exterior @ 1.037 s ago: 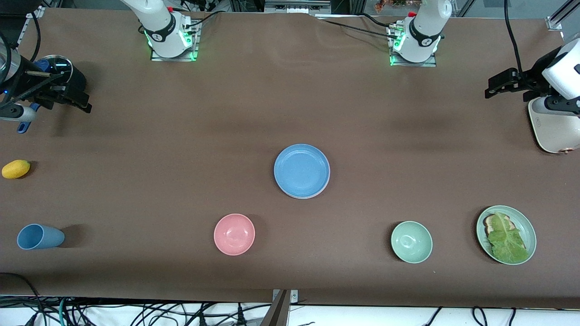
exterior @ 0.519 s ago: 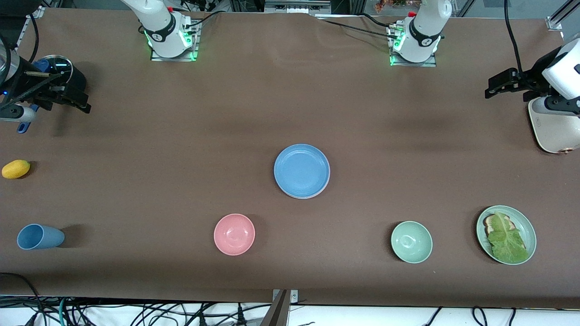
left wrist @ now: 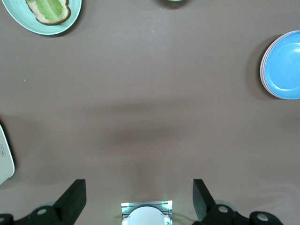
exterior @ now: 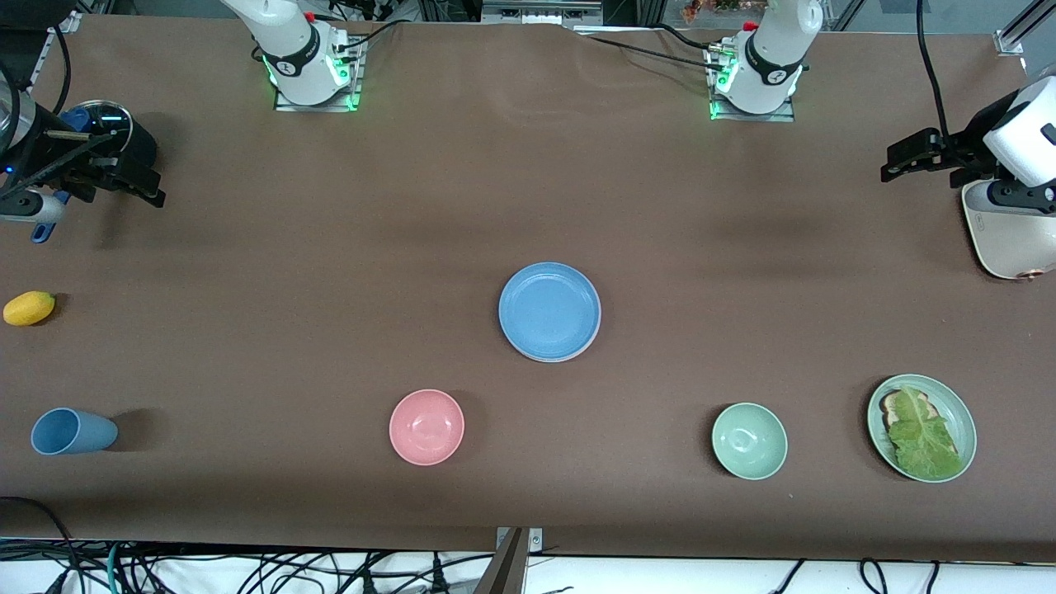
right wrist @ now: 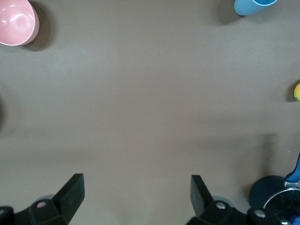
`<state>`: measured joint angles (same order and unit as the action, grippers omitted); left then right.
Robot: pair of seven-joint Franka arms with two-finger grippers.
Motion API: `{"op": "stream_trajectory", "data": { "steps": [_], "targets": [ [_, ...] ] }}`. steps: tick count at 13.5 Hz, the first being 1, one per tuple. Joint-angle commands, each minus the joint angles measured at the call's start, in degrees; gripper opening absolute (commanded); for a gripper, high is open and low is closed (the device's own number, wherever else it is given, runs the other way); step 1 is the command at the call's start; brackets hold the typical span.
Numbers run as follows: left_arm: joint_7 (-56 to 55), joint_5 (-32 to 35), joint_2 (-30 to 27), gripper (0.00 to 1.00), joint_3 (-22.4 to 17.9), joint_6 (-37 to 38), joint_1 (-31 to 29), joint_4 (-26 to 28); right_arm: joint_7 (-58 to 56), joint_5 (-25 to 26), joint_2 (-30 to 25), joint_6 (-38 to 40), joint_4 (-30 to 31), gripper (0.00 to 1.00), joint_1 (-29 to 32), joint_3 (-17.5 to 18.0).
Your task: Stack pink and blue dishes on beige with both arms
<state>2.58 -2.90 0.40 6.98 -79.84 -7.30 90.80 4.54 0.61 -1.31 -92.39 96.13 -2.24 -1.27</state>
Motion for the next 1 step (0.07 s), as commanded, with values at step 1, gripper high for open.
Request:
{"op": "stream_trajectory", "data": {
  "steps": [1],
  "targets": [
    [-0.1, 1.4, 1.0, 1.00, 0.2, 0.7, 0.0, -2.0, -0.7, -0.7, -0.3, -0.2, -0.2, 1.00, 1.4, 1.2]
  ]
}}
